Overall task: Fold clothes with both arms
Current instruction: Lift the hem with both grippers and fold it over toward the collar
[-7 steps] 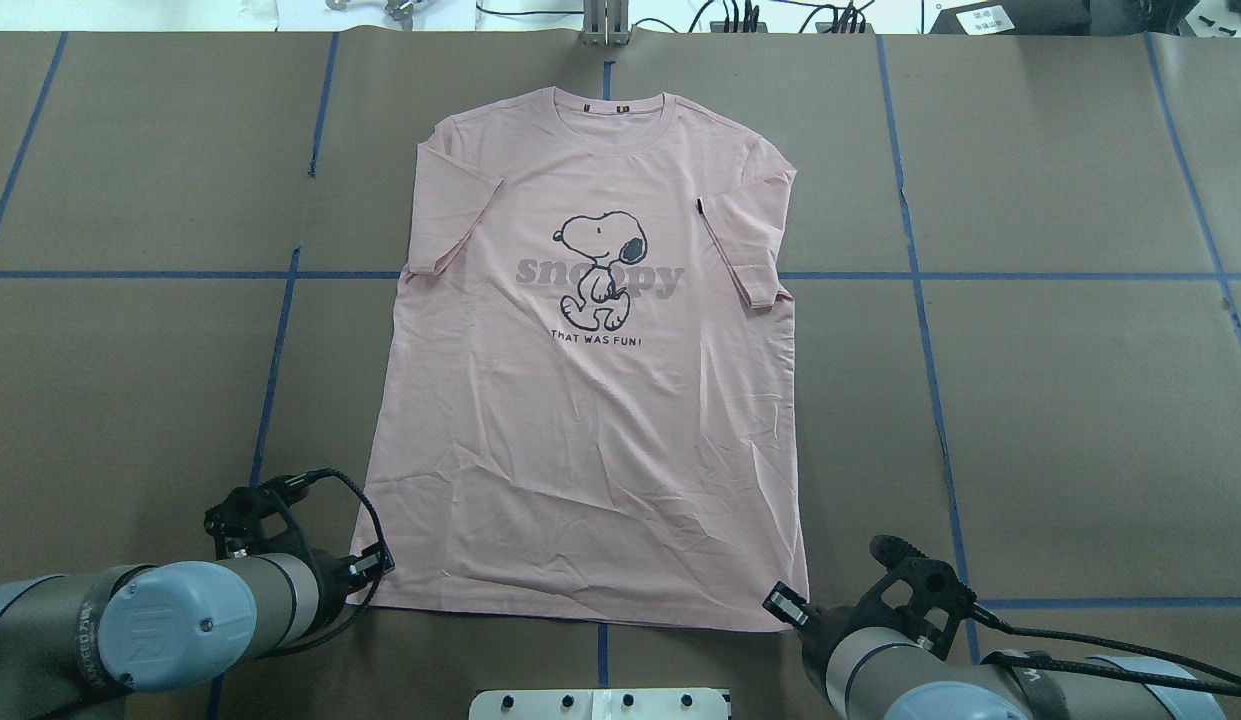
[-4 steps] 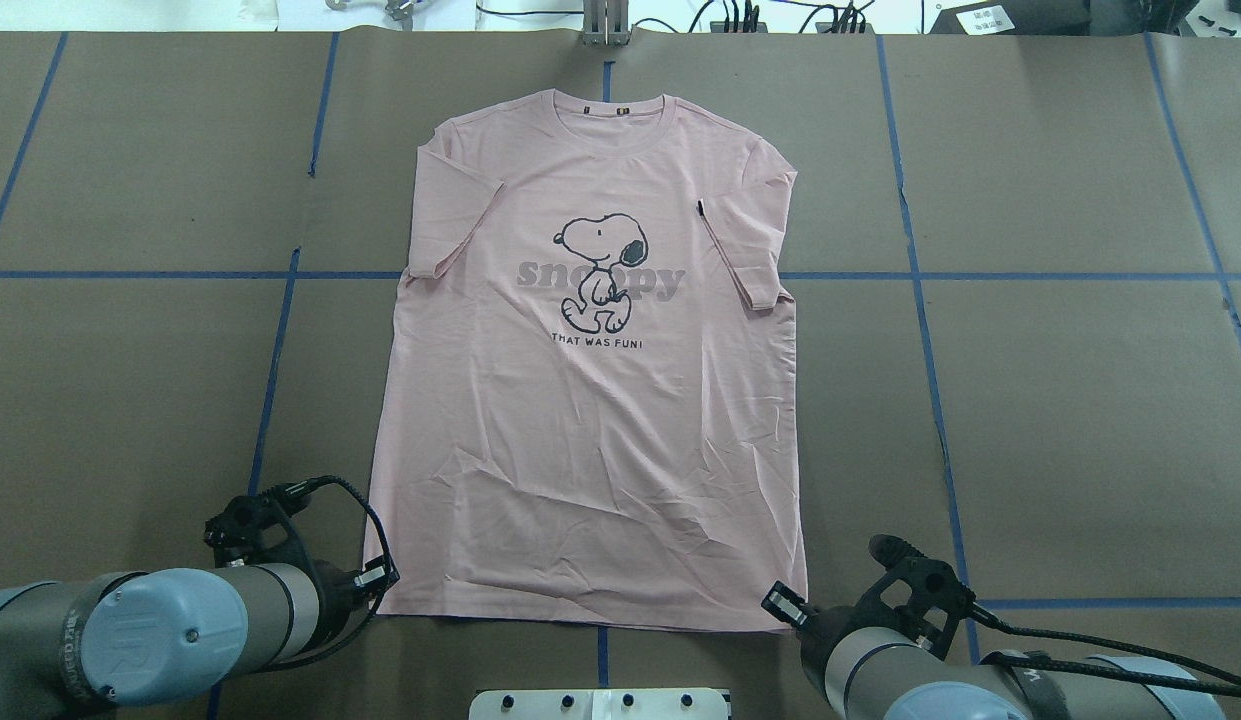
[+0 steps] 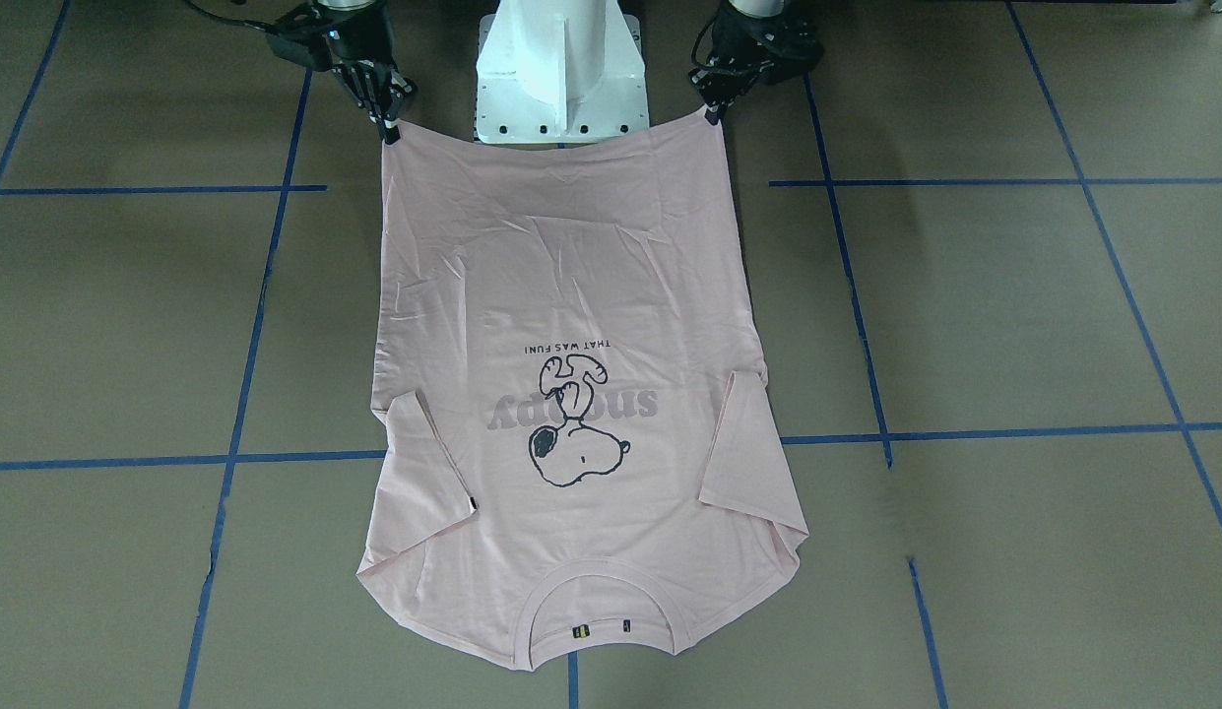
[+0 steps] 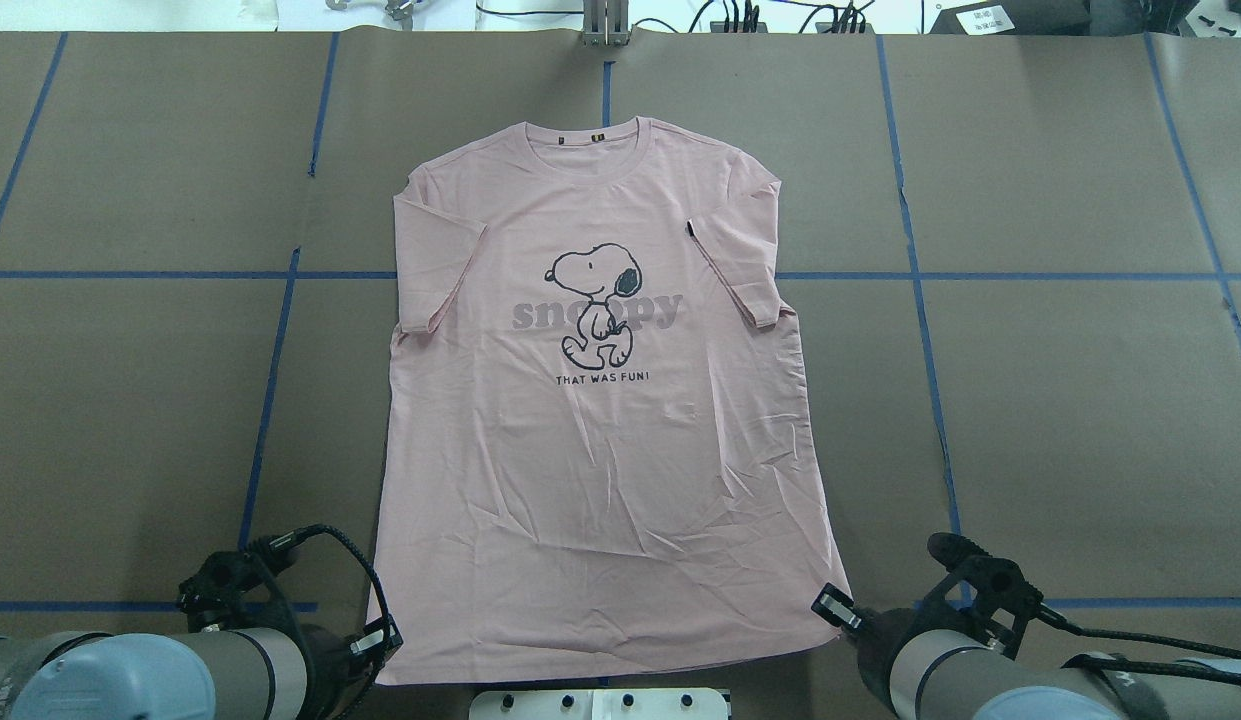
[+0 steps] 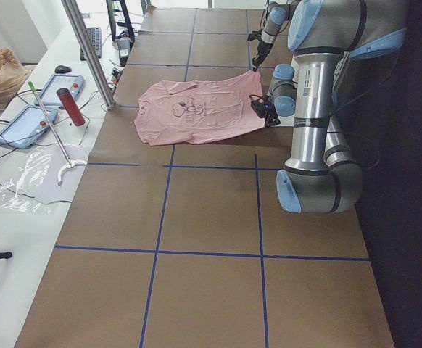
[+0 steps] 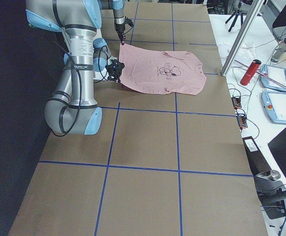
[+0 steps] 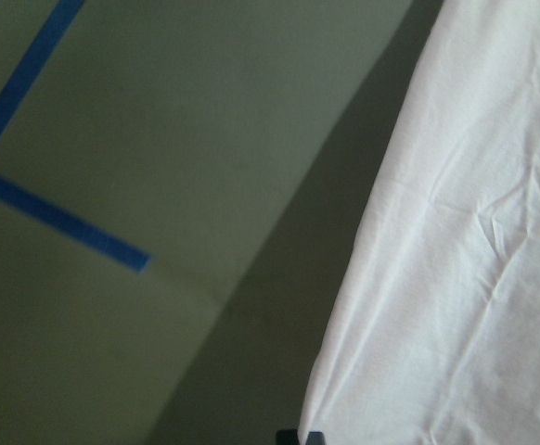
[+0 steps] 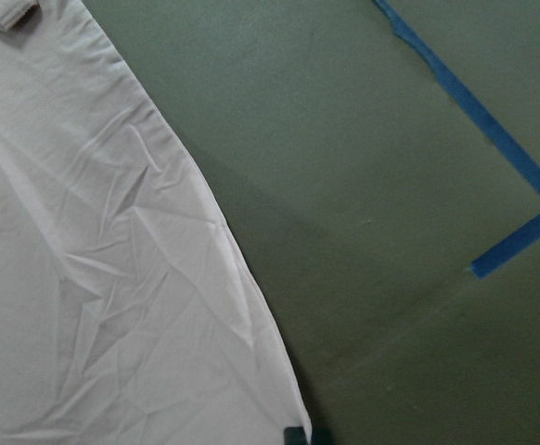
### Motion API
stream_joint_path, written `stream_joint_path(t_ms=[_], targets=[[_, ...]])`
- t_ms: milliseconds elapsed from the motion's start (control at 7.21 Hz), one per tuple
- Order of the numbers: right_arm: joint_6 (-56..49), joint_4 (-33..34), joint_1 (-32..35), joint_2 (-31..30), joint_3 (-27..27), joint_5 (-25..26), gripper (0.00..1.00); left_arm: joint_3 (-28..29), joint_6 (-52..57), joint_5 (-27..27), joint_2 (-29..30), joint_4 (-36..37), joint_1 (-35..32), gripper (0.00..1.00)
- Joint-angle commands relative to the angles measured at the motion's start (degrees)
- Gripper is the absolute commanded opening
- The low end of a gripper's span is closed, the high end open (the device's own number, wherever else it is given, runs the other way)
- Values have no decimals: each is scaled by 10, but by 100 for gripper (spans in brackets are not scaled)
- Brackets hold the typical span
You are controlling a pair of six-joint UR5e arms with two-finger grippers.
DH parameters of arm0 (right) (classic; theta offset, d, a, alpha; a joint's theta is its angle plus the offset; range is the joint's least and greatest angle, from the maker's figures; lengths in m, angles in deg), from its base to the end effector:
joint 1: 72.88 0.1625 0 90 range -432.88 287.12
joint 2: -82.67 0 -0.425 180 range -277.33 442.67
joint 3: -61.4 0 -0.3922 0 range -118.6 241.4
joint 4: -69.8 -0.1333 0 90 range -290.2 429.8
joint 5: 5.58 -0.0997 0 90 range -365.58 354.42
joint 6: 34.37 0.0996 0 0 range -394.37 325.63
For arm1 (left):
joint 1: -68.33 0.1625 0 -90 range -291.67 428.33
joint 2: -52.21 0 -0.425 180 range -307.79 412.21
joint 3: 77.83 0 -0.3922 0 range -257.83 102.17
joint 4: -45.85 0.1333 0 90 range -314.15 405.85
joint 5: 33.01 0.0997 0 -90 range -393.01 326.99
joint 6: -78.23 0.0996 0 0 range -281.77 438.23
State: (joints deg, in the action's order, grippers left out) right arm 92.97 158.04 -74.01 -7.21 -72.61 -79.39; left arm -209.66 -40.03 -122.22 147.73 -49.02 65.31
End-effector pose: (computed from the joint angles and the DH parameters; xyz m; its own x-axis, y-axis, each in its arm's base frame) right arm -0.4236 -0.1527 0.3094 0.4434 0.5739 0.6886 -0.5662 0.7748 -0.2812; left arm 0.4387 -0.1580 0.2793 0.5088 -0.5009 -0.7002 0.3456 0.8637 -0.3668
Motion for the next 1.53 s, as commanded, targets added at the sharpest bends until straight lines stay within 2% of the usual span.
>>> stream_joint_path(t_ms=[0,139,277,416,693,832,1109,1387], targets=[[-15,0,31,-7,-18,0,0,-15,-7,-4,22,29,-13,0],[-55,1,61,41,-1,0,0,16,19,-5,51,35,-71,0],[-108,2,110,114,46,-1,0,46,95,-9,102,36,-139,0],[-138,2,151,152,91,-8,0,81,134,-18,116,34,-181,0],[-244,-4,262,225,183,-81,0,139,225,-23,146,8,-266,0],[-302,-5,311,242,223,-109,0,214,237,-24,173,-47,-294,0],[-350,-28,375,294,332,-114,0,328,287,-24,197,-164,-365,0],[-397,-96,417,339,443,-145,0,422,324,-24,247,-203,-401,0]])
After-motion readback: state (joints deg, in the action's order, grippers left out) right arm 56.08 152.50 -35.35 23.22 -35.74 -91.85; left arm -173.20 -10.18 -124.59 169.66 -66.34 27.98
